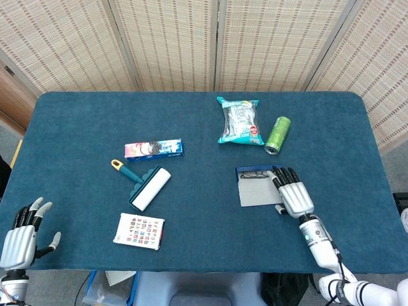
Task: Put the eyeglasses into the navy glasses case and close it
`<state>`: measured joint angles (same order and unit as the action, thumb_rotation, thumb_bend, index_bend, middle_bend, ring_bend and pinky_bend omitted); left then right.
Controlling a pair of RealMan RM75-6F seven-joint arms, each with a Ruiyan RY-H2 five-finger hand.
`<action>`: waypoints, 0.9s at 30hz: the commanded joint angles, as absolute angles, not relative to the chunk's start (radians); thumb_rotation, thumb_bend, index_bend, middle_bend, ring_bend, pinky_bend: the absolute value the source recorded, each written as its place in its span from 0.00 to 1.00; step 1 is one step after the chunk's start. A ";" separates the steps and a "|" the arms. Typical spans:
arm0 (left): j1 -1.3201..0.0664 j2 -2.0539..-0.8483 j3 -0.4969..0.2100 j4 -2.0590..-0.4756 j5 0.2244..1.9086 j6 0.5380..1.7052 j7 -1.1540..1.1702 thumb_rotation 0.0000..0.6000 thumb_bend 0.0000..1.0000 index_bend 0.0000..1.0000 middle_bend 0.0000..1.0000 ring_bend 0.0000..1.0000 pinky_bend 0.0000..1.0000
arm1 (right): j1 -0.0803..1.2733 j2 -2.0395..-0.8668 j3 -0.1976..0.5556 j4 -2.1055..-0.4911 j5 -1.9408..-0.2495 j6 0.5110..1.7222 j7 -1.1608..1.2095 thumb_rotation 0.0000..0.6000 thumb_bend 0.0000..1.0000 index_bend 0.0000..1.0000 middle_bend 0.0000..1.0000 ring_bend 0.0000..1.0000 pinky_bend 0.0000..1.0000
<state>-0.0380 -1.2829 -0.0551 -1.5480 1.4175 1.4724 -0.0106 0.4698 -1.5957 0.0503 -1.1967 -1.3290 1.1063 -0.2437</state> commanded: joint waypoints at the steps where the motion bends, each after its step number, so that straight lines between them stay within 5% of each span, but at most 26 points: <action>1: -0.039 -1.283 -0.054 -1.548 1.416 1.470 -0.010 1.00 0.33 0.14 0.05 0.06 0.00 | 0.469 -1.602 0.051 -1.184 -1.327 1.096 -0.240 1.00 0.19 0.00 0.00 0.00 0.00; 27: -0.037 -1.281 -0.053 -1.550 1.412 1.474 -0.002 1.00 0.33 0.14 0.05 0.06 0.00 | 0.497 -1.669 0.094 -1.068 -1.350 1.079 -0.196 1.00 0.24 0.00 0.00 0.00 0.00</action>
